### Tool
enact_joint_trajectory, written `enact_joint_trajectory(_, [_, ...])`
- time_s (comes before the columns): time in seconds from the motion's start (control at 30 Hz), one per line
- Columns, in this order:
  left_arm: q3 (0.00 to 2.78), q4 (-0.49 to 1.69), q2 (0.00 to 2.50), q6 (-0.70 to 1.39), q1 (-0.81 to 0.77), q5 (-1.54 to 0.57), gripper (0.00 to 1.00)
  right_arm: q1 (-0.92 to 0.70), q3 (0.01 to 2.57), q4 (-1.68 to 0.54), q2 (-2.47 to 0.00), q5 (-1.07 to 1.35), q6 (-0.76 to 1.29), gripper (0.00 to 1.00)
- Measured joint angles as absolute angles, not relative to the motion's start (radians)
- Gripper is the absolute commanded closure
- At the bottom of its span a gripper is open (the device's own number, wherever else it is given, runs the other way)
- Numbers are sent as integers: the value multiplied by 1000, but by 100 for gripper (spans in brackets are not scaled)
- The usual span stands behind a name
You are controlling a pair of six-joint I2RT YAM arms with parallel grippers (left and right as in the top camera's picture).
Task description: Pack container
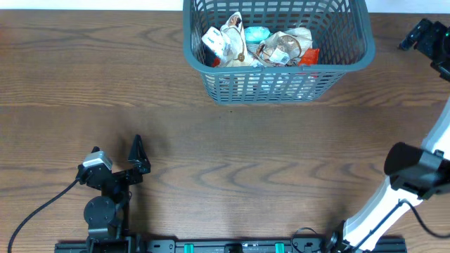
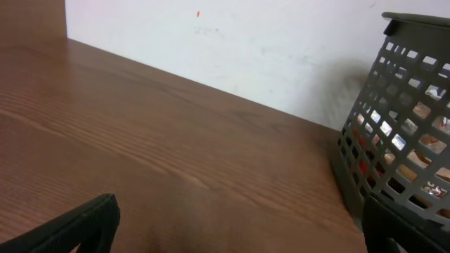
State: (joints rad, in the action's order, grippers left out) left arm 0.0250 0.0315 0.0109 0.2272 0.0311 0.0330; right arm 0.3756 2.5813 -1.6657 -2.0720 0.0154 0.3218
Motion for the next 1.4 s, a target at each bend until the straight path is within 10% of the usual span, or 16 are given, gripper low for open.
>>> enact_joint_trajectory(0.5, [27, 34, 11, 225, 31, 33, 1, 108, 1981, -1312, -1456, -186, 322, 1])
enact_joint_trajectory(1.4, [28, 36, 11, 212, 31, 33, 1, 23, 543, 49, -459, -121, 318, 1])
